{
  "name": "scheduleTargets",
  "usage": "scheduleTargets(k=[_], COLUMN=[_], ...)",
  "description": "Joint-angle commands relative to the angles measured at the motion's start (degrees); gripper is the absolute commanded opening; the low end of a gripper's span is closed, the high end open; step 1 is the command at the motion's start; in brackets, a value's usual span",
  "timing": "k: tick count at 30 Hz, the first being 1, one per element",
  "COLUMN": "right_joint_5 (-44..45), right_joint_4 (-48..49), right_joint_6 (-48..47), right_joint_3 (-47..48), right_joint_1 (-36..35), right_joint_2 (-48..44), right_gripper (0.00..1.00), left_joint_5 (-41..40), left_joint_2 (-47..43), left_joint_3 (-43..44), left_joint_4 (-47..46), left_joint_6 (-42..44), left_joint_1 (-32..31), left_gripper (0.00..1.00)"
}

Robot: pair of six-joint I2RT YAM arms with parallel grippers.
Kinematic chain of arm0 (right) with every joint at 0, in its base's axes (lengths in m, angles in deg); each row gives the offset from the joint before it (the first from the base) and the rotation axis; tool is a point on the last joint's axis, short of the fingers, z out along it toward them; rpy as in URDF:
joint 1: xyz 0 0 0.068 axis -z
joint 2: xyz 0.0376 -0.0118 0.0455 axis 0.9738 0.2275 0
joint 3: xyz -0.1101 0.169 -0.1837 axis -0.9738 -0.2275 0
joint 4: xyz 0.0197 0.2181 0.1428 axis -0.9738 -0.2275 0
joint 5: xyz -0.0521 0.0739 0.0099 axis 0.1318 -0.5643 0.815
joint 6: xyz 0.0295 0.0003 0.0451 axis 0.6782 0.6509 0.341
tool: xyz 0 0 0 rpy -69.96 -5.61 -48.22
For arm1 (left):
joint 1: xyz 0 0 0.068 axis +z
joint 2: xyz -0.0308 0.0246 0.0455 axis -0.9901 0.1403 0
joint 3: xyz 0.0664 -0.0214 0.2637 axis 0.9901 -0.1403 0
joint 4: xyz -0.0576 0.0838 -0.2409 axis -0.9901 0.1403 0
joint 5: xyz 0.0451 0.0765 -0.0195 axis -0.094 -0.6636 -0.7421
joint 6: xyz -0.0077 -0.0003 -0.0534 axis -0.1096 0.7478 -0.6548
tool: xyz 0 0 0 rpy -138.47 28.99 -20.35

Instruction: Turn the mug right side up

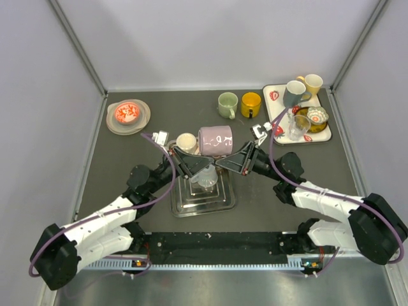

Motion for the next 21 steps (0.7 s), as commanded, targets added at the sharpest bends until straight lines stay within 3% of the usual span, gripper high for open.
scheduleTargets(k=[1, 4, 9, 13, 21], right_joint_5=[2.7, 2.6, 2.3, 3.0, 3.3], right_joint_4=[7.4, 7.0, -0.8, -12.9, -27.2], right_joint_6=[0.6, 0.5, -3.7, -10.1, -18.7], right_joint_3=[4.9, 4.6, 4.8, 6.3, 10.2], right_joint_1=[0.1, 0.0, 0.1, 0.0, 0.0], right_joint_2=[0.6, 0.5, -2.9, -7.7, -14.0], right_gripper=[0.14, 0.01, 0.0, 0.0, 0.0], left_joint_5=[8.3, 8.4, 8.3, 6.4, -1.4], left_joint_2=[-1.7, -1.8, -2.7, -5.1, -10.5], left_joint_3=[-0.3, -0.6, 0.3, 1.7, -0.4], left_joint_4=[-3.7, -3.1, 1.0, 10.0, 13.0], left_joint_6=[0.2, 0.6, 4.1, 9.7, 12.8], left_joint_1=[-1.3, -1.3, -1.3, -1.3, -1.2], left_gripper=[0.0, 0.0, 0.0, 0.2, 0.32])
